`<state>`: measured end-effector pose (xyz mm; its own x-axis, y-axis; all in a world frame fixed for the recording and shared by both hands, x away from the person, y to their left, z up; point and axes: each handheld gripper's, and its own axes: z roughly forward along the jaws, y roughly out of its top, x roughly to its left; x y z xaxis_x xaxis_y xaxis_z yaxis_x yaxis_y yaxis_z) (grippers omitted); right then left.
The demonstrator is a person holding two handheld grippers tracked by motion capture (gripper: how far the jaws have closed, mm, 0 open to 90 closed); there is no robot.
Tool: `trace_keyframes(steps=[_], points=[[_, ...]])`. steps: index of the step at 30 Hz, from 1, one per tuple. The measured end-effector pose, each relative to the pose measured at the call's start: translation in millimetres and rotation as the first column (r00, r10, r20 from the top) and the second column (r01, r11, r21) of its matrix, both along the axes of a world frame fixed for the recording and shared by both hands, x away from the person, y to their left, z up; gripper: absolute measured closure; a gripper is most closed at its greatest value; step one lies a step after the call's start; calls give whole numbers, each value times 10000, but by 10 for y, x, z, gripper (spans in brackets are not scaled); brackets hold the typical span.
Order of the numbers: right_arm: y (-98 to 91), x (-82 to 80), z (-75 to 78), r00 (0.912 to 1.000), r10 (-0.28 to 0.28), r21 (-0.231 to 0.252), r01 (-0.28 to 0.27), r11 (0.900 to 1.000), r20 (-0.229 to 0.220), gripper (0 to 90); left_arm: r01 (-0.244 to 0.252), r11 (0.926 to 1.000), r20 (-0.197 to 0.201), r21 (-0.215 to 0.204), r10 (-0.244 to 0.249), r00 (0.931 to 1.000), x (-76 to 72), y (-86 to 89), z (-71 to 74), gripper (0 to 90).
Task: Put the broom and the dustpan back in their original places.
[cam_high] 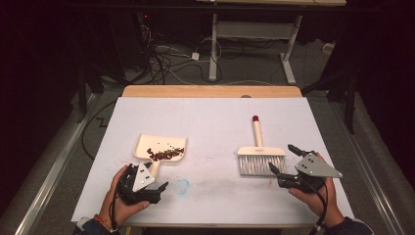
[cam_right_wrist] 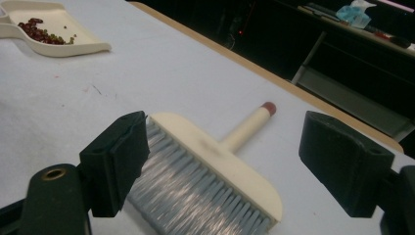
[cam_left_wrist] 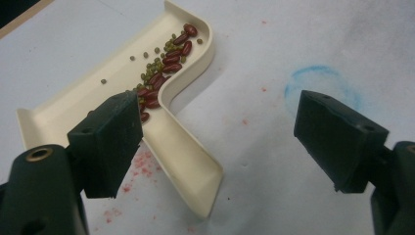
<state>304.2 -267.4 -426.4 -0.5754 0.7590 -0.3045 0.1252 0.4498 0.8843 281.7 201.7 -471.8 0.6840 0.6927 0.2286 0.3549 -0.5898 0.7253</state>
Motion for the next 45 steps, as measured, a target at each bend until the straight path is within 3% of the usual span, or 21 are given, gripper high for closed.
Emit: trace_keyframes(steps=[10, 20, 45], points=[[-143, -76, -149, 9988, -246, 39, 248, 9997, -435, 188, 45, 10000, -69, -34, -45, 10000, 24, -11, -5, 182], [-194, -170, -346, 9937, -148, -40, 144, 9999, -1107, 187, 108, 9999, -26, -90, -109, 9999, 18, -13, 6, 182], [-83, -232, -337, 9955, 280, -246, -303, 9992, -903, 182, 158, 9999, 70, 33, -158, 9999, -34, -18, 2, 182]])
